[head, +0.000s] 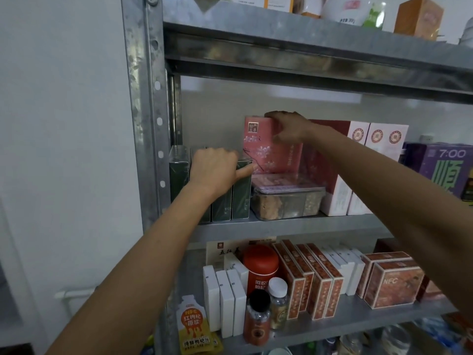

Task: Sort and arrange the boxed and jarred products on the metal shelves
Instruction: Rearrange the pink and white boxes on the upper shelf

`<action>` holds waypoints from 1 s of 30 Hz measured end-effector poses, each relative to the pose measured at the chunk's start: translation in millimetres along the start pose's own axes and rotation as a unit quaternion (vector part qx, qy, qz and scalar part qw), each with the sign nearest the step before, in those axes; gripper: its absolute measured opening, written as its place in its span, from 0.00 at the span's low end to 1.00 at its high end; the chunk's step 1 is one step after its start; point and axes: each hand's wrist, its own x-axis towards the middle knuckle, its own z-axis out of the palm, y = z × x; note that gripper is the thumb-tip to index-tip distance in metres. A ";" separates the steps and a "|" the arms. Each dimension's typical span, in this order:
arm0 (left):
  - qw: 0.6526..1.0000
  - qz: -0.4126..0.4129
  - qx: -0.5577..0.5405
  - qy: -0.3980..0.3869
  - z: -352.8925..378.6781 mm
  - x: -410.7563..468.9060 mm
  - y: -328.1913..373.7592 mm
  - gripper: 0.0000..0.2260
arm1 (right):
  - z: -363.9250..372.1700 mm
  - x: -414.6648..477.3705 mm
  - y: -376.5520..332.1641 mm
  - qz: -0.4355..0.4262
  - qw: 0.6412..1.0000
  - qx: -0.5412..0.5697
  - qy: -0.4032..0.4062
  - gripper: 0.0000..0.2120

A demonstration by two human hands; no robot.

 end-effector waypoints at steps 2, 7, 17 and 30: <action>1.000 -0.001 0.002 0.003 0.5 -0.1 0.5 0.31 | -5.7 -6.4 1.4 -0.002 0.998 -0.058 0.008 0.35; 1.000 -0.011 -0.003 0.009 0.3 -0.3 1.1 0.31 | -23.9 -50.2 9.5 0.008 0.979 -0.145 0.142 0.25; 1.000 -0.017 -0.011 -0.012 -2.5 2.3 4.3 0.30 | -0.7 -124.2 63.7 0.118 0.937 -0.153 0.290 0.23; 0.990 0.102 -0.100 0.016 -5.7 -26.0 86.5 0.25 | 61.0 -181.9 41.3 0.077 0.766 0.173 0.615 0.22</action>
